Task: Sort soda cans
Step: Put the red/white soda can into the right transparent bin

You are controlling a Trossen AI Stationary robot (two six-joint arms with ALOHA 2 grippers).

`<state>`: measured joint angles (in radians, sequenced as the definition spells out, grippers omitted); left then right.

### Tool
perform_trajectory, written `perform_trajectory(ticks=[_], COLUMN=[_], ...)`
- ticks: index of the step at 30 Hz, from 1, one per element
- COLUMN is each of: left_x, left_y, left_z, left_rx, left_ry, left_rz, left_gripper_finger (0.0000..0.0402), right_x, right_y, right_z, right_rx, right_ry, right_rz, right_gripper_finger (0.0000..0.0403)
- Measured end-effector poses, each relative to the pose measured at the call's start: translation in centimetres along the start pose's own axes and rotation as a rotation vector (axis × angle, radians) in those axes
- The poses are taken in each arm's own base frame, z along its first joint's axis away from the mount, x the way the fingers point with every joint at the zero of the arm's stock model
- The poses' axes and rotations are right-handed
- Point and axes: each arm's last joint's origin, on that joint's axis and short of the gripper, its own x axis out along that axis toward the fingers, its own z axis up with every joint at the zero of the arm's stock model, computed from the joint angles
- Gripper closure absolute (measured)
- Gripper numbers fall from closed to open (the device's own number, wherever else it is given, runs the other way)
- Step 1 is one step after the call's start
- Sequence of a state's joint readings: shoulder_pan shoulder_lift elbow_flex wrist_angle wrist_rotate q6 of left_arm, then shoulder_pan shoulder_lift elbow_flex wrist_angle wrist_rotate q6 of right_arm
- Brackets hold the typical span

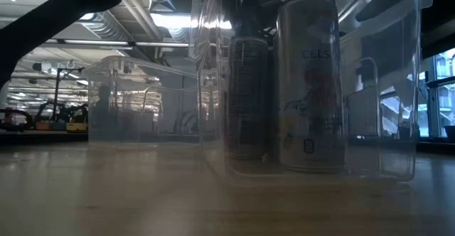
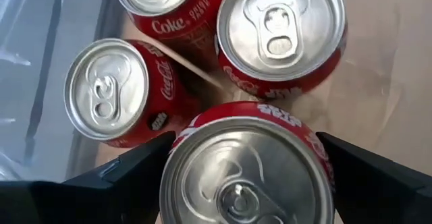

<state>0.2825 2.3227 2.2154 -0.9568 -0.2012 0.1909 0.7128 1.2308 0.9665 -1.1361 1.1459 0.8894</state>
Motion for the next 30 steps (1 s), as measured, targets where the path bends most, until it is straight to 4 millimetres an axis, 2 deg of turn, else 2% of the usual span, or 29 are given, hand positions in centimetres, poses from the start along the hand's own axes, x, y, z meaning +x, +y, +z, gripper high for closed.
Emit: perform_trajectory(ticks=[13, 19, 24, 30], left_x=[0.1, -1.5, -4.4, -5.1], left_y=[-0.2, 0.2, 0.6, 0.5], left_z=[0.1, 0.3, 0.9, 1.0], left_rx=[0.031, -0.058, -0.066, -0.079], left_ry=[0.004, -0.005, -0.052, -0.065], left_rz=[0.027, 0.092, 0.103, 0.097], left_gripper_finger=[0.0068, 0.0068, 0.0068, 0.0068], right_x=[0.0, 0.0, 0.0, 0.0], right_y=[0.1, 0.1, 0.1, 0.1], right_z=[0.0, 0.0, 0.0, 0.0], right_rx=[0.009, 0.008, 0.006, 0.006], right_ry=[0.01, 0.012, 0.015, 0.02], right_rz=[0.013, 0.015, 0.018, 0.023], right_gripper_finger=[0.04, 0.04, 0.04, 0.04])
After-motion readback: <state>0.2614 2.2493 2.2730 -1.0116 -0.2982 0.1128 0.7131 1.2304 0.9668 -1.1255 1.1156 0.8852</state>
